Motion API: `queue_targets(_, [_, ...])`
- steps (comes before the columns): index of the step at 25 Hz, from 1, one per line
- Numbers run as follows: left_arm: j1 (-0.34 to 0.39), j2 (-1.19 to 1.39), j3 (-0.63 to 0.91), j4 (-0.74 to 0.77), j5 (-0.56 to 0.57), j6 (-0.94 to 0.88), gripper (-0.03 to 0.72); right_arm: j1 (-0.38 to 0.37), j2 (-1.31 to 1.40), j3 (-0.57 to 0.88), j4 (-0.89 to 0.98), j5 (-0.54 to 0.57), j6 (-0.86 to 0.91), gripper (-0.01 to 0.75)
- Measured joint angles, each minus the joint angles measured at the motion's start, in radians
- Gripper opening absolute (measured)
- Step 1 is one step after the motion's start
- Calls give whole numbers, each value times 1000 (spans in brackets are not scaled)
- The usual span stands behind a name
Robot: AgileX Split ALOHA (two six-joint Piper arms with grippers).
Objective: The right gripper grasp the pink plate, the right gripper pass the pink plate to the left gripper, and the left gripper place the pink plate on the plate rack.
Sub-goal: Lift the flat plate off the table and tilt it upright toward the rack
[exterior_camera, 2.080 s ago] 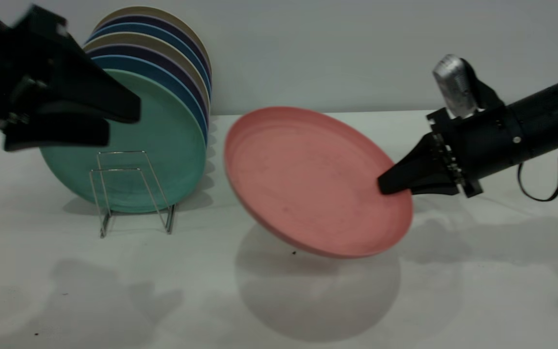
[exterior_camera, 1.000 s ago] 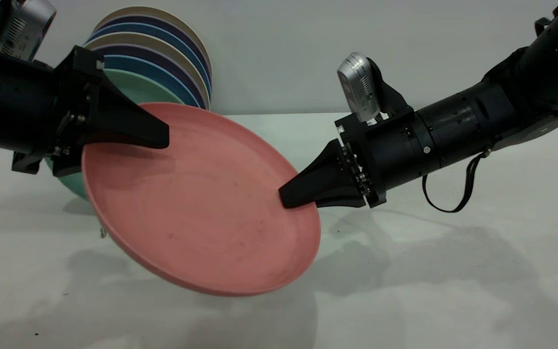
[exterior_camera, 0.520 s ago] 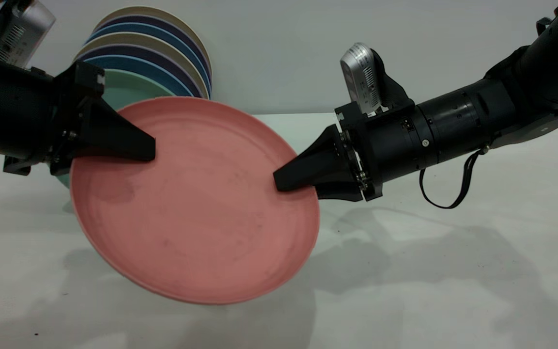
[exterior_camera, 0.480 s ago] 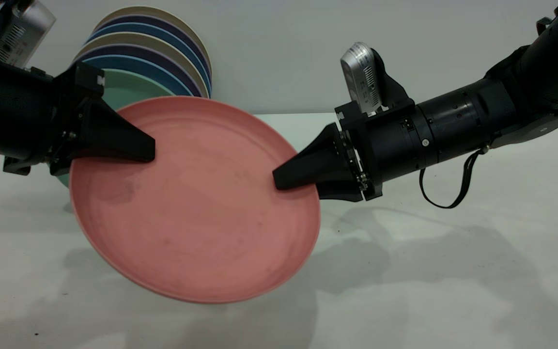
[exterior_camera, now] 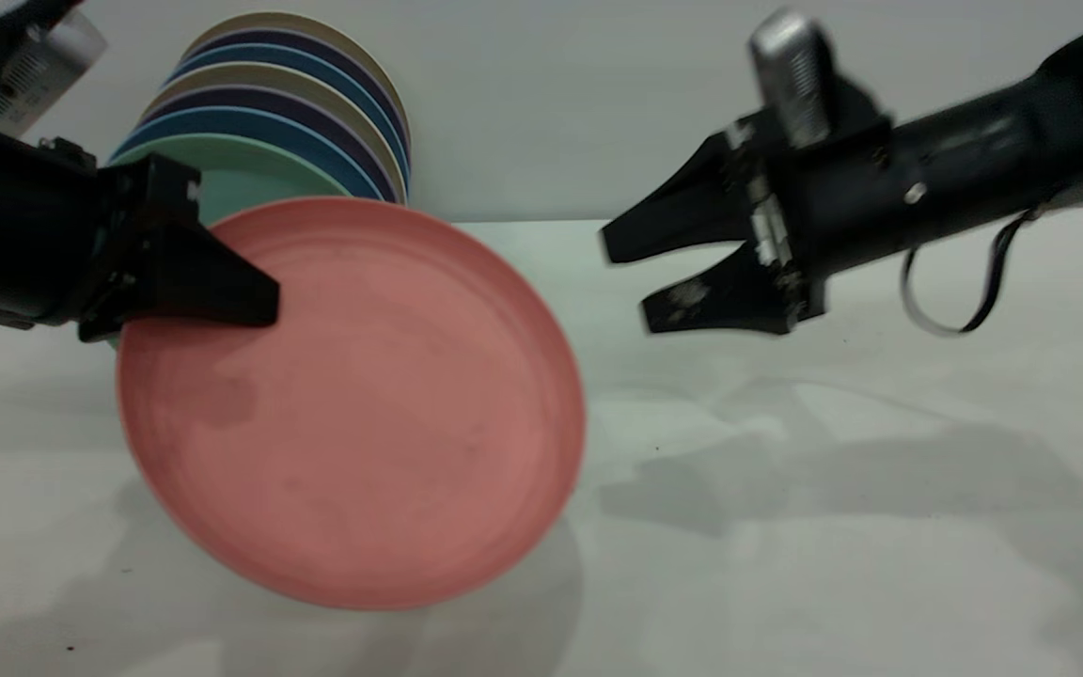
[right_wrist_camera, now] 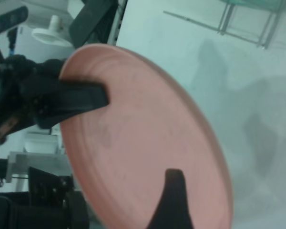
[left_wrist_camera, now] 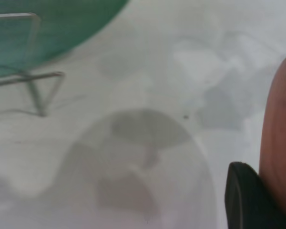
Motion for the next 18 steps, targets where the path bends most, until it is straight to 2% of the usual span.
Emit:
queue_targets(6, [-2, 0, -8, 0, -42, 166, 99, -64, -60, 0, -190, 7, 41, 614])
queue_targets(10, [-28, 0, -50, 46, -43, 242, 99, -137, -60, 0, -369, -82, 173, 521])
queue_targets(14, [-73, 0, -135, 200, -48, 261, 99, -203, -60, 0, -456, -132, 285, 450])
queue_targets(18, [-90, -2, -243, 420, -26, 265, 99, -221, -60, 0, -581, -174, 389, 423])
